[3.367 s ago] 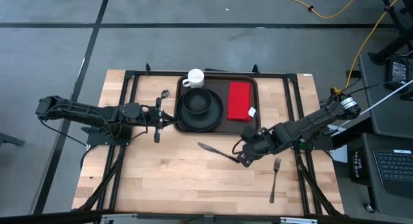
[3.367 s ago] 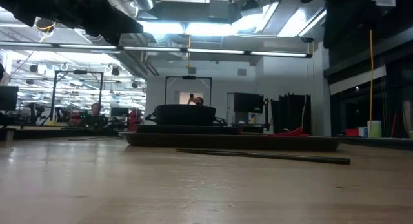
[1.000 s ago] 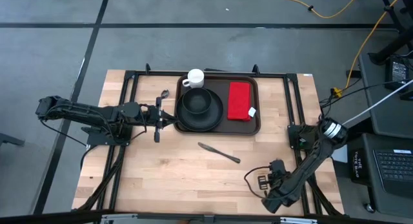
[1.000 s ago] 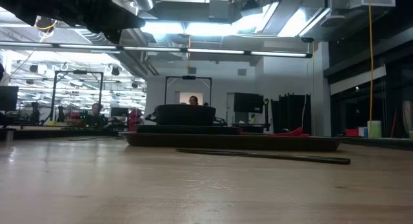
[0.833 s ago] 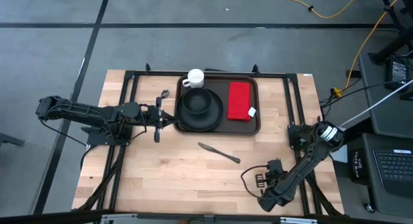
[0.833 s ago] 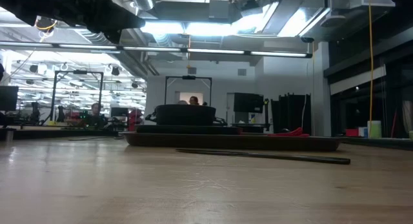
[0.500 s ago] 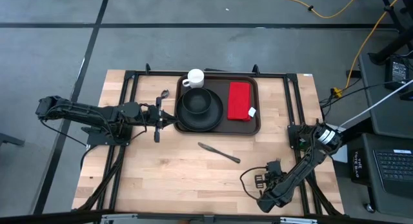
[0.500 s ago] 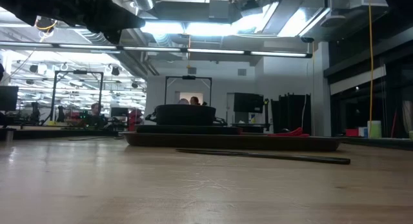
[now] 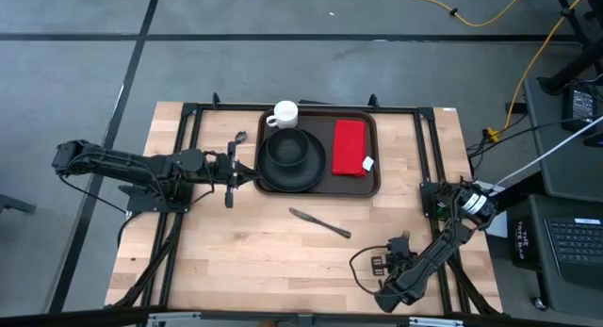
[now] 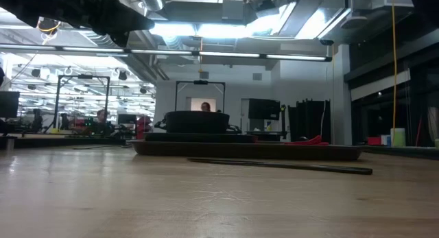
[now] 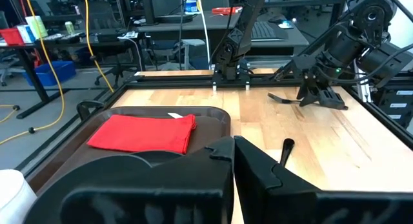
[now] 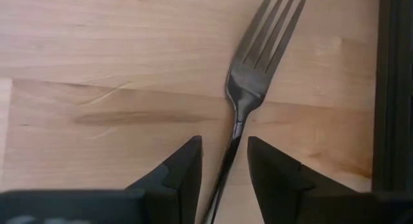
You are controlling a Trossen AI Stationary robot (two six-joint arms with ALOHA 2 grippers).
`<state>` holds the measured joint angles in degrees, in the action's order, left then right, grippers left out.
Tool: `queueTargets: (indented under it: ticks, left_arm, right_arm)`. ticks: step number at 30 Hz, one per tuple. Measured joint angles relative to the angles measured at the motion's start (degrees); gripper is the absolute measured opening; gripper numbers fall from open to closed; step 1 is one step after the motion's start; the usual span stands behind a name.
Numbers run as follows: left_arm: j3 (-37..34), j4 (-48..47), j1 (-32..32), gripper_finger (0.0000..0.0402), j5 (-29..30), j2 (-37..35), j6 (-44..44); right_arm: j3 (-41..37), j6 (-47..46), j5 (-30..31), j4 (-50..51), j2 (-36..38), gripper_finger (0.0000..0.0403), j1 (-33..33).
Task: Set up tray
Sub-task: Put the black fork on top of the red napkin
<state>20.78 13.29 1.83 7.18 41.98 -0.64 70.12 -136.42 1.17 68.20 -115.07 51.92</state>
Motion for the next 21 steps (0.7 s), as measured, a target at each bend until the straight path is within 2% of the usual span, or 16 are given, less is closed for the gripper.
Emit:
queueTargets:
  ticks: [9, 15, 21]
  left_arm:
    - [0.00, -0.01, 0.00, 0.0004, -0.01, 0.00, 0.06]
    - [0.00, -0.01, 0.00, 0.0006, -0.01, 0.01, 0.06]
    - [0.00, -0.01, 0.00, 0.0006, 0.00, 0.00, 0.06]
  right_arm:
    - [-0.12, -0.64, 1.01, -1.18, -0.02, 0.0131, -0.01]
    - [-0.10, -0.85, 7.52, -2.68, -0.07, 0.0131, -0.07]
    - [-0.10, 0.08, 10.67, -3.74, -0.13, 0.0131, -0.17]
